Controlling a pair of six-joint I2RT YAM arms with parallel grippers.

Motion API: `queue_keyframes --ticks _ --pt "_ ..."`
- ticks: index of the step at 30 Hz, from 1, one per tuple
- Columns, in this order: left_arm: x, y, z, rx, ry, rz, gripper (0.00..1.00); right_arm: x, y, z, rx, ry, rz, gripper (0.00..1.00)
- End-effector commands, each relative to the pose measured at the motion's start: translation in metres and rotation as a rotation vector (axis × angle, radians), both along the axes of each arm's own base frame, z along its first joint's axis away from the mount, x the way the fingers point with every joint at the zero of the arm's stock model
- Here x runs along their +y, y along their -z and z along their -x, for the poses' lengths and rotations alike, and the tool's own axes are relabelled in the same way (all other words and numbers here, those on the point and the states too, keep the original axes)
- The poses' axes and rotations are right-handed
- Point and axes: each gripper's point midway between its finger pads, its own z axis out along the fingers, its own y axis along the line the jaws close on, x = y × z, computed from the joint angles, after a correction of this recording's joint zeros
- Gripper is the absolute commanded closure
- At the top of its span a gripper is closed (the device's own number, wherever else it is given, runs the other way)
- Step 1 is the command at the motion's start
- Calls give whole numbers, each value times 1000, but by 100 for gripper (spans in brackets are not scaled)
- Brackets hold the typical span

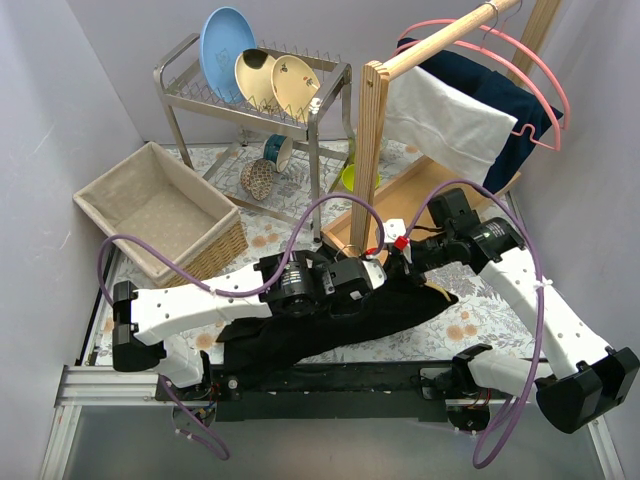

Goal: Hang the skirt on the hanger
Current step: Place skirt on hanger

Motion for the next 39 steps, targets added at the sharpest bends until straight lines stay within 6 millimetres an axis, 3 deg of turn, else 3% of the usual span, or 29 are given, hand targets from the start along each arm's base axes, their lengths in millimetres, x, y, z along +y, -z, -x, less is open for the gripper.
queue_keyframes --ticks 1,2,4,9,10,13,16,17,20,21,22,26,29,35,36,39 --pt "-13 -37 2 -36 7 186 100 2 -14 5 -27 -24 -39 99" --pt "-12 -41 1 -40 -9 211 100 -1 -11 2 -38 4 -24 99" --pt "-10 -49 1 -48 -33 262 84 -6 -14 -11 -111 94 -16 99" --pt "-3 -96 10 -24 -105 545 45 -18 -19 -9 -143 179 -34 99" --pt "-2 -97 10 -20 -115 572 34 -19 -19 -10 -141 190 -33 99" --pt "10 -118 15 1 -173 724 19 -24 -20 -15 -149 249 -33 99" --pt "21 -108 20 53 -251 796 18 -31 -27 -23 -159 320 -34 99" --pt "26 -88 19 52 -288 757 15 -32 -29 -25 -156 334 -37 99" --pt "49 -62 16 45 -398 739 12 -41 -43 -34 -166 381 -41 99" --pt "54 -44 16 37 -411 710 12 -48 -44 -36 -163 402 -28 99" --pt "61 -41 15 32 -430 726 12 -50 -57 -37 -188 403 -41 99" --pt "71 -12 9 14 -477 679 12 -59 -72 -38 -190 405 -44 99" --pt "72 6 -6 -29 -502 610 12 -59 -80 -34 -184 394 -60 99" --pt "77 -4 -62 -174 -585 590 19 -59 -86 -28 -175 383 -72 99" --pt "72 -14 -68 -200 -556 621 19 -59 -88 -28 -181 384 -73 99" --pt "64 -18 -78 -209 -525 641 21 -59 -86 -27 -174 384 -69 99"
